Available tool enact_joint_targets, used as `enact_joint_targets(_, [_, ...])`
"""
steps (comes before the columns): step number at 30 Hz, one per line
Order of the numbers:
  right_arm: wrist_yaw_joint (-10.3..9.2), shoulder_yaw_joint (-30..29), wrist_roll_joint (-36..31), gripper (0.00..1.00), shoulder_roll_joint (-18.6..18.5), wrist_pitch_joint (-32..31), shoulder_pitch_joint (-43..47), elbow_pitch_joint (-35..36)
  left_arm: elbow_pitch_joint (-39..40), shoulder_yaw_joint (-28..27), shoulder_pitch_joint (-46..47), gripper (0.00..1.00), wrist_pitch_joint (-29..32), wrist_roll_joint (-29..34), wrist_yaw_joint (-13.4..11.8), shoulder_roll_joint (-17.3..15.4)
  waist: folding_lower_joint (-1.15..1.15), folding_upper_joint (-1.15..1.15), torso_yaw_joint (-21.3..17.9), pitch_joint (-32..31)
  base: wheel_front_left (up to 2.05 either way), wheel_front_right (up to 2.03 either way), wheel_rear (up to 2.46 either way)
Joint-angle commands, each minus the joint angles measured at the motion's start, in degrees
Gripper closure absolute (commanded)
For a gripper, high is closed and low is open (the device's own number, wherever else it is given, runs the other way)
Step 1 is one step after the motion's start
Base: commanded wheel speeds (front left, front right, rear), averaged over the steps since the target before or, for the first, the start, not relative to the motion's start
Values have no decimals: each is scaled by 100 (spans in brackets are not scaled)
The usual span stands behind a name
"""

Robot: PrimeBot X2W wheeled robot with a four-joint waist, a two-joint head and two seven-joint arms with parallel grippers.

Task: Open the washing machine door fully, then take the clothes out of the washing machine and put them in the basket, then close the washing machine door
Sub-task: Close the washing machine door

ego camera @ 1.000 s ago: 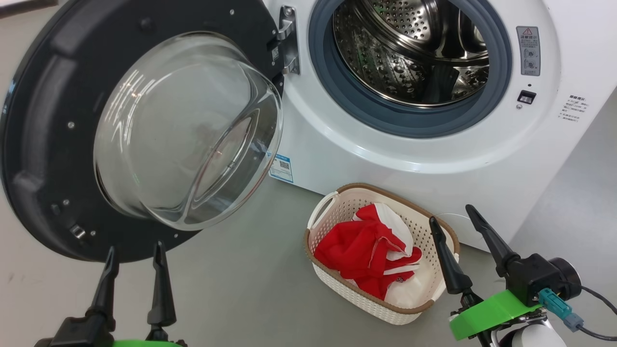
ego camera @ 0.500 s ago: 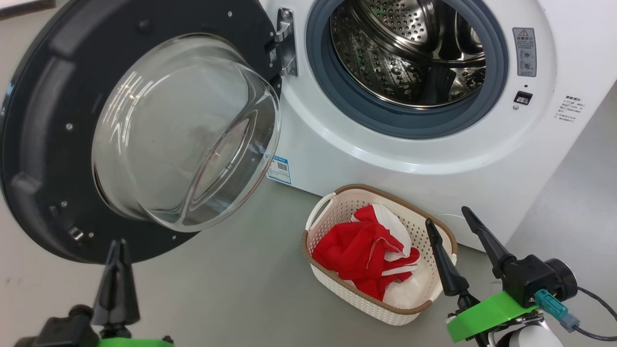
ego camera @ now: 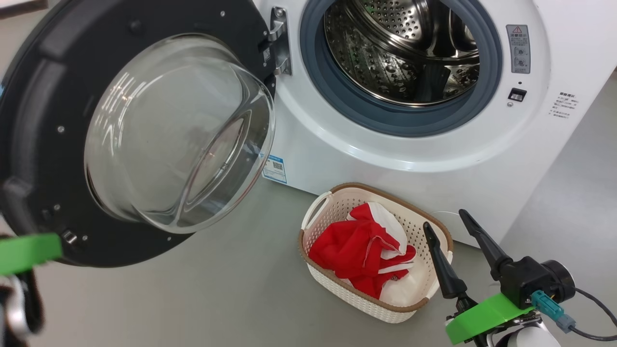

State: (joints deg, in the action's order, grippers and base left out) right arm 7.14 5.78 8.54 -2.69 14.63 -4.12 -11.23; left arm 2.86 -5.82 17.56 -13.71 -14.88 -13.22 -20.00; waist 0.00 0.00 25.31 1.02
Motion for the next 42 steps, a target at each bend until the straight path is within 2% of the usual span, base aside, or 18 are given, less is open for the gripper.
enact_joint_targets(1, [35, 108, -61, 0, -19, 37, -248, 113, 27, -287, 348, 100, 26, -64, 2, -273, 0, 0, -15, 10, 0, 0, 0])
enact_joint_targets(6, [35, 52, -105, 0, -19, 37, -239, 84, -979, -737, 1221, 100, 155, -931, 251, -306, 0, 0, -83, 57, 0, 0, 0])
enact_joint_targets(10, [35, 26, -136, 0, -19, 37, -243, 56, -2099, -1211, 1913, 100, 489, -1902, 463, -194, 0, 0, -147, 89, 0, 0, 0])
enact_joint_targets(15, [35, 51, -176, 0, -19, 37, -295, 32, -3422, -1741, 2705, 100, 1259, -2975, 666, -247, 0, 0, -242, 134, 0, 0, 0])
enact_joint_targets(20, [35, 61, -201, 0, -19, 37, -314, 5, -4357, -2022, 3264, 100, 2199, -3687, 747, -412, 0, 0, -312, 183, 0, 0, 0])
enact_joint_targets(24, [35, 56, -240, 0, -19, 37, -331, -40, -4811, -2044, 3503, 100, 2841, -3965, 814, -547, 0, 0, -344, 218, 0, 0, 0])
enact_joint_targets(30, [35, 84, -249, 0, -19, 37, -392, -74, -5278, -1745, 3512, 100, 3918, -4069, 1002, -644, 0, 0, -393, 282, 0, 0, 0])
enact_joint_targets(42, [35, 115, -241, 0, -22, 37, -470, -122, -5404, -1716, 3344, 100, 4452, -4296, 1322, -625, 0, 0, -404, 383, 0, 0, 0])
